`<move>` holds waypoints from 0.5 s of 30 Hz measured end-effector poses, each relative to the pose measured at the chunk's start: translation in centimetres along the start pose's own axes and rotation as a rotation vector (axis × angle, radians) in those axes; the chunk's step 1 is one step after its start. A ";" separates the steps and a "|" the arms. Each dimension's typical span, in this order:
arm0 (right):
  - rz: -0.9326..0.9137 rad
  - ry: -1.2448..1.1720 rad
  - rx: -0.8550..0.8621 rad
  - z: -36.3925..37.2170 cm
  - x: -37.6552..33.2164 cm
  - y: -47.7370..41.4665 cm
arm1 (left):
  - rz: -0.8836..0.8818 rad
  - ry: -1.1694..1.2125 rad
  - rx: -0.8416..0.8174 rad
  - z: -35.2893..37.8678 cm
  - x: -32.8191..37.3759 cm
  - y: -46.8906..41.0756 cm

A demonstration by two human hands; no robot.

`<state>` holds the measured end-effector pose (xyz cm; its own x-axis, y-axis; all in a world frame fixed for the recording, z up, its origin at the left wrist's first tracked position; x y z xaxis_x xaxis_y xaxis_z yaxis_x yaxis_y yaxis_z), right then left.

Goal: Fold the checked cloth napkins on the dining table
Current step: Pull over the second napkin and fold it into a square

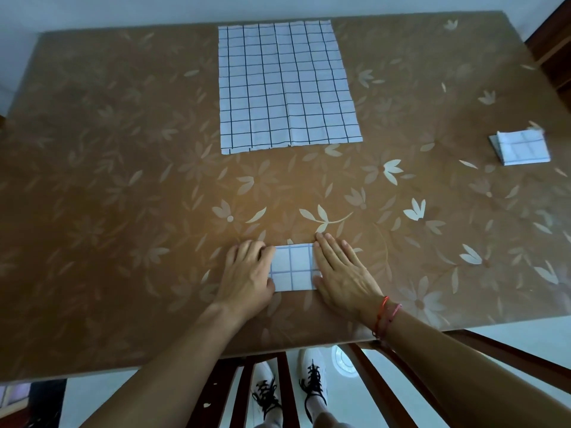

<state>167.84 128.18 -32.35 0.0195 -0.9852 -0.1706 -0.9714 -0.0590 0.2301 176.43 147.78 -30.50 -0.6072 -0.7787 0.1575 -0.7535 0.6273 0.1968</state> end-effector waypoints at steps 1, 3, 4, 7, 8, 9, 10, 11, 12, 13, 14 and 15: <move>0.004 -0.005 -0.001 -0.2 -0.2 -0.1 | -0.017 0.006 -0.025 -0.4 0.2 -0.4; 0.005 0.002 0.002 -0.5 -0.4 -0.2 | -0.070 0.027 -0.056 -1.0 0.6 -1.2; 0.005 0.006 0.003 -0.6 -0.4 -0.2 | -0.101 0.040 -0.066 -1.2 0.8 -1.6; 0.018 -0.017 -0.009 -1.5 -0.5 -0.3 | -0.163 0.064 -0.077 -1.8 1.0 -2.2; 0.018 -0.047 -0.010 -1.8 -0.5 -0.3 | -0.171 0.068 -0.083 -1.8 1.0 -2.3; 0.020 -0.081 -0.015 -2.2 -0.5 -0.4 | -0.174 0.074 -0.083 -1.9 0.9 -2.2; 0.018 -0.110 -0.026 -2.6 -0.4 -0.5 | -0.170 0.084 -0.082 -2.0 1.0 -2.1; 0.009 -0.132 -0.026 -3.2 -0.5 -0.5 | -0.162 0.097 -0.080 -2.2 1.0 -1.9; -0.008 -0.156 -0.004 -3.8 -0.7 -0.6 | -0.156 0.117 -0.076 -2.3 1.1 -1.7; -0.029 -0.180 0.036 -4.4 -0.9 -0.6 | -0.155 0.151 -0.072 -2.5 1.1 -1.4; -0.049 -0.202 0.072 -4.9 -1.1 -0.6 | -0.157 0.200 -0.058 -2.9 1.2 -1.1; -0.070 -0.217 0.109 -5.5 -1.4 -0.6 | -0.155 0.250 -0.024 -3.4 1.3 -0.8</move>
<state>169.67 128.75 -26.99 0.0480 -0.9208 -0.3870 -0.9895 -0.0967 0.1073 177.13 146.27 -27.20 -0.4020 -0.8431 0.3572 -0.8244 0.5030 0.2594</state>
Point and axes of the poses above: each hand's wrist, its own y-axis away from the middle knuckle, its own z-axis out of the palm, x = y × z, the point moved 1 cm from there along -y, towards the middle knuckle, and after that the axes turned 4 degrees about -y, right-handed, at the moved point
